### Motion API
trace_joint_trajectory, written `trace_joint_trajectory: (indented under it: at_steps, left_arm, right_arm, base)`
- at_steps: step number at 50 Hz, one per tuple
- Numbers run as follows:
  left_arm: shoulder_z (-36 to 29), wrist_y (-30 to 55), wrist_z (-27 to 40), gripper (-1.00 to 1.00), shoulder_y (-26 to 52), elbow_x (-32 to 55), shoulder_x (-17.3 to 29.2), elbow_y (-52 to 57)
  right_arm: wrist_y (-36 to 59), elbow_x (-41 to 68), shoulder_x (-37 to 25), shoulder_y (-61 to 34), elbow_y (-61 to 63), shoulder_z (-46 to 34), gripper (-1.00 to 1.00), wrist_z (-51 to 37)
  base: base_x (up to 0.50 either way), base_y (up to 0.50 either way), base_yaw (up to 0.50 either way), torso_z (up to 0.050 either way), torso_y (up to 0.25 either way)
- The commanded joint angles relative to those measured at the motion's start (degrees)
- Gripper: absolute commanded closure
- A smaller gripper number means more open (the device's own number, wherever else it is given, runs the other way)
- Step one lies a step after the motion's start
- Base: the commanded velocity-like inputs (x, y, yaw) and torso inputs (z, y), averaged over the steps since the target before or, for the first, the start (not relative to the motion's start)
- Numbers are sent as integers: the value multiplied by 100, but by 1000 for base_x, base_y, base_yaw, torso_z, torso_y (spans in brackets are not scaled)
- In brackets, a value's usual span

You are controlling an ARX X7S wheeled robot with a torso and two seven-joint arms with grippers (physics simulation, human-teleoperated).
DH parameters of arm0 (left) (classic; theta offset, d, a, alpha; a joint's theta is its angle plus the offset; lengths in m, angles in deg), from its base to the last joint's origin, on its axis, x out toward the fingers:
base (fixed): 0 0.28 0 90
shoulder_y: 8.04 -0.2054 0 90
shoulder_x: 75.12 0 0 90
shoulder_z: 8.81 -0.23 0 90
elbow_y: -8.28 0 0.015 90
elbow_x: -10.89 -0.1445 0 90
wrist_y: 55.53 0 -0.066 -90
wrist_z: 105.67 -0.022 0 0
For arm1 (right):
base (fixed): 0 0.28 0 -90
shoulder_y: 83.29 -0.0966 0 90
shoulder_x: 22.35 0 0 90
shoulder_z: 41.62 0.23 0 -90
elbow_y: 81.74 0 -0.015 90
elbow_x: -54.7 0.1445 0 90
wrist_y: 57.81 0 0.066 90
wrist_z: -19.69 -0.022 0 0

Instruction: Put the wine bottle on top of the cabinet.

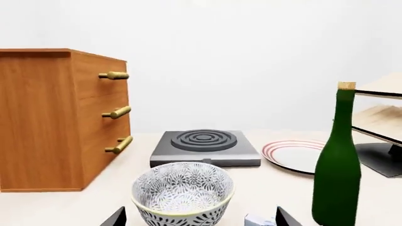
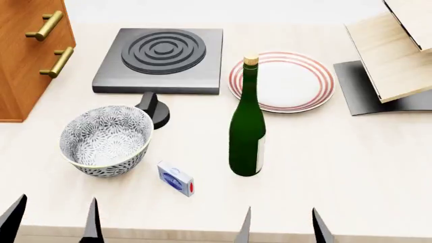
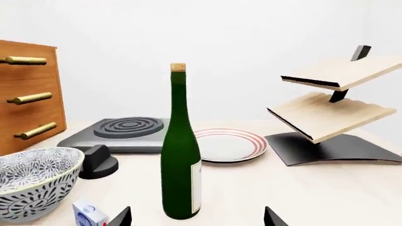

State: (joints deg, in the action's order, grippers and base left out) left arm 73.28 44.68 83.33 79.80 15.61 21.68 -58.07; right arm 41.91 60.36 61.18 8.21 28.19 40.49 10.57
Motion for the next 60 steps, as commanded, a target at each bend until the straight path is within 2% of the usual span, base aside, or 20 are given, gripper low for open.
trace_joint_trajectory:
  at_steps: [1, 12, 25, 48, 60]
  left_arm:
    - [-164, 905, 180, -100, 68, -24, 135, 1653]
    - [-271, 1766, 277, -100, 294, 174, 172, 2832]
    - [-411, 2420, 430, -100, 562, 293, 230, 3582]
    - [-567, 2351, 761, -100, 635, 531, 517, 3550]
    - [-638, 2323, 879, -100, 664, 613, 619, 3529]
  right_arm:
    - [683, 126, -137, -20, 1352, -64, -100, -153]
    - [1482, 294, -227, -178, 2613, -131, -100, -296]
    - [1936, 373, -278, -336, 3243, -235, -100, -452]
    - [2101, 333, -434, -451, 3223, -406, -100, -649]
    - [2108, 407, -499, -462, 3236, -428, -100, -709]
  base:
    - [0, 0, 0, 0, 0]
    - [0, 0, 0, 0, 0]
    - [0, 0, 0, 0, 0]
    - [0, 0, 0, 0, 0]
    - [485, 0, 0, 0, 0]
